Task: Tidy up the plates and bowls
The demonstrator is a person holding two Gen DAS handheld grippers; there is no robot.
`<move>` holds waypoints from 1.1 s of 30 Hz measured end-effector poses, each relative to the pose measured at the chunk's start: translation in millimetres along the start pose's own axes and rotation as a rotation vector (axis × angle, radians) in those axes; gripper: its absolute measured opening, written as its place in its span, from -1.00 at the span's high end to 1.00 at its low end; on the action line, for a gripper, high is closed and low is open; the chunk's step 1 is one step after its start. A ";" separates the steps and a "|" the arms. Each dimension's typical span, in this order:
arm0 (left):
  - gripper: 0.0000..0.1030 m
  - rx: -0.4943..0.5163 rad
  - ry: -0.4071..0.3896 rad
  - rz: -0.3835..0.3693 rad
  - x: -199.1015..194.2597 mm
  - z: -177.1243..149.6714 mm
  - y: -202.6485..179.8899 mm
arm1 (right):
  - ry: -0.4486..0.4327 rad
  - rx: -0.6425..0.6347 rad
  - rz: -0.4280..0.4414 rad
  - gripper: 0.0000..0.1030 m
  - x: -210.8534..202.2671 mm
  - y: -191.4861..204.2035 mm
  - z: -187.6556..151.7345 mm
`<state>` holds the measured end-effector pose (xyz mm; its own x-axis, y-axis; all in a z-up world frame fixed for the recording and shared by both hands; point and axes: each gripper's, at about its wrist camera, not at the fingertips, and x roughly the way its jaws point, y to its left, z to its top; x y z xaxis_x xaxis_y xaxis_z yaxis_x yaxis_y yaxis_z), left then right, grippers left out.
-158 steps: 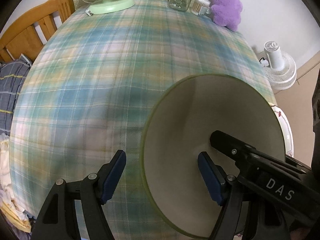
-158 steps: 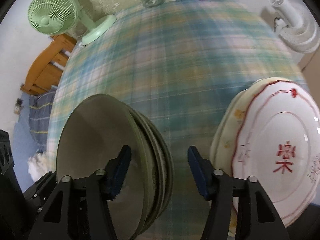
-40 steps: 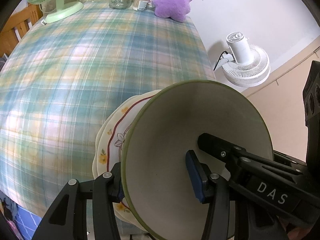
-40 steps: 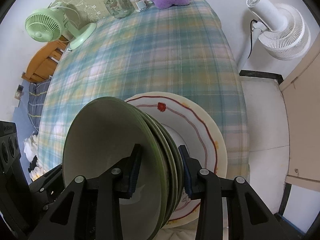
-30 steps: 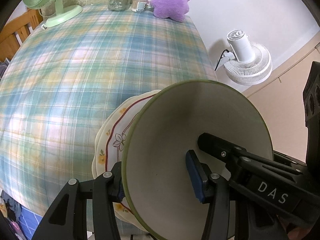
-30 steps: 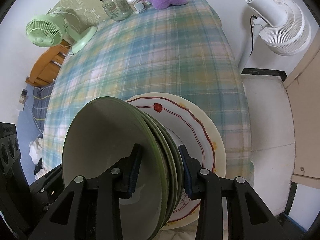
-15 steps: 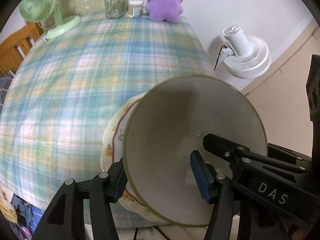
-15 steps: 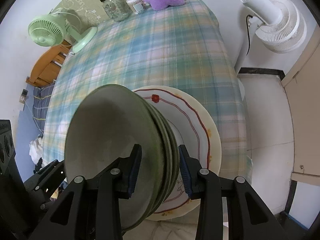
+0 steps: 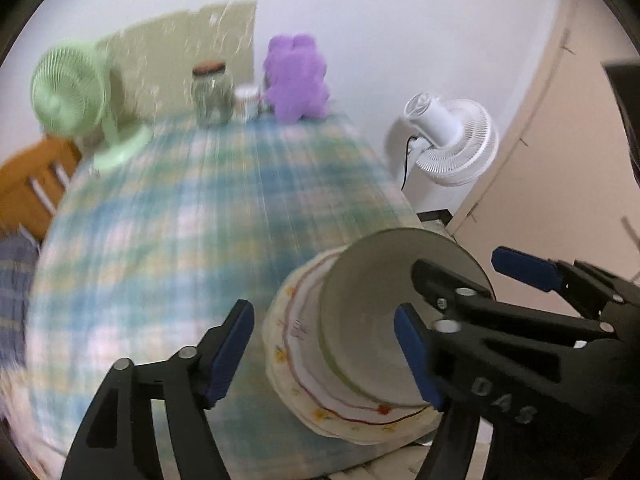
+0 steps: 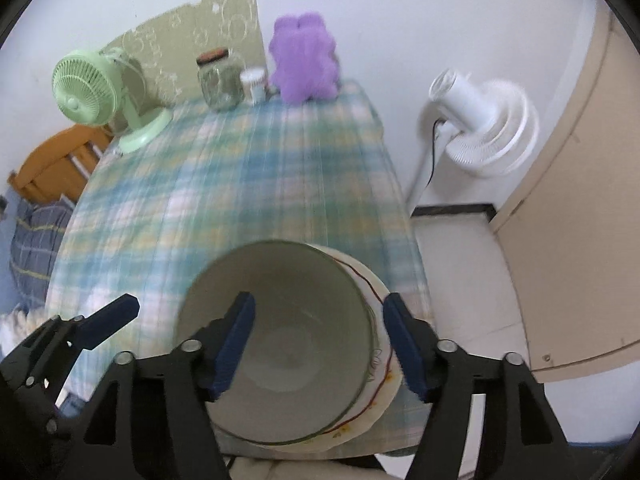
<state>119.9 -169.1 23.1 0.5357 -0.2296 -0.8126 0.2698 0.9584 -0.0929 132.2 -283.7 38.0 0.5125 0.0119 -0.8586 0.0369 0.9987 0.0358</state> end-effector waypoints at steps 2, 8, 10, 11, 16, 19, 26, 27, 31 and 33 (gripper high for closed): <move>-0.51 0.021 -0.024 -0.004 -8.1 -2.0 10.3 | -0.027 0.010 -0.028 -0.41 -7.6 12.4 -1.8; -0.64 0.028 -0.060 0.016 -27.5 -15.0 54.4 | -0.096 0.049 -0.060 -0.43 -23.3 58.6 -14.1; -0.65 0.020 -0.082 0.042 -34.2 -21.8 72.1 | -0.120 0.059 -0.059 -0.45 -26.9 74.1 -20.4; -0.65 0.015 -0.093 0.057 -38.3 -25.6 77.7 | -0.137 0.063 -0.051 -0.48 -28.4 83.5 -24.1; -0.72 -0.053 -0.185 0.117 -50.9 -52.5 114.6 | -0.211 0.022 -0.032 -0.64 -35.9 123.1 -39.5; -0.74 -0.095 -0.229 0.156 -50.8 -69.7 132.7 | -0.266 -0.007 -0.019 -0.70 -36.5 137.0 -51.7; -0.82 -0.131 -0.297 0.246 -57.6 -122.7 157.4 | -0.318 -0.002 0.026 -0.71 -24.5 148.1 -91.5; -0.82 -0.135 -0.293 0.249 -58.8 -127.7 159.4 | -0.319 -0.004 0.023 -0.71 -23.5 148.8 -97.1; -0.82 -0.141 -0.298 0.247 -70.0 -150.6 164.1 | -0.349 0.008 0.022 -0.71 -27.9 149.5 -125.9; -0.82 -0.145 -0.301 0.237 -75.0 -158.1 164.8 | -0.350 0.010 0.018 -0.71 -29.7 149.1 -132.3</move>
<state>-2.4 32.9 -22.2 0.7853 -0.0178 -0.6189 0.0062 0.9998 -0.0208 9.0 -128.5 1.2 0.7765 0.0097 -0.6301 0.0326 0.9979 0.0555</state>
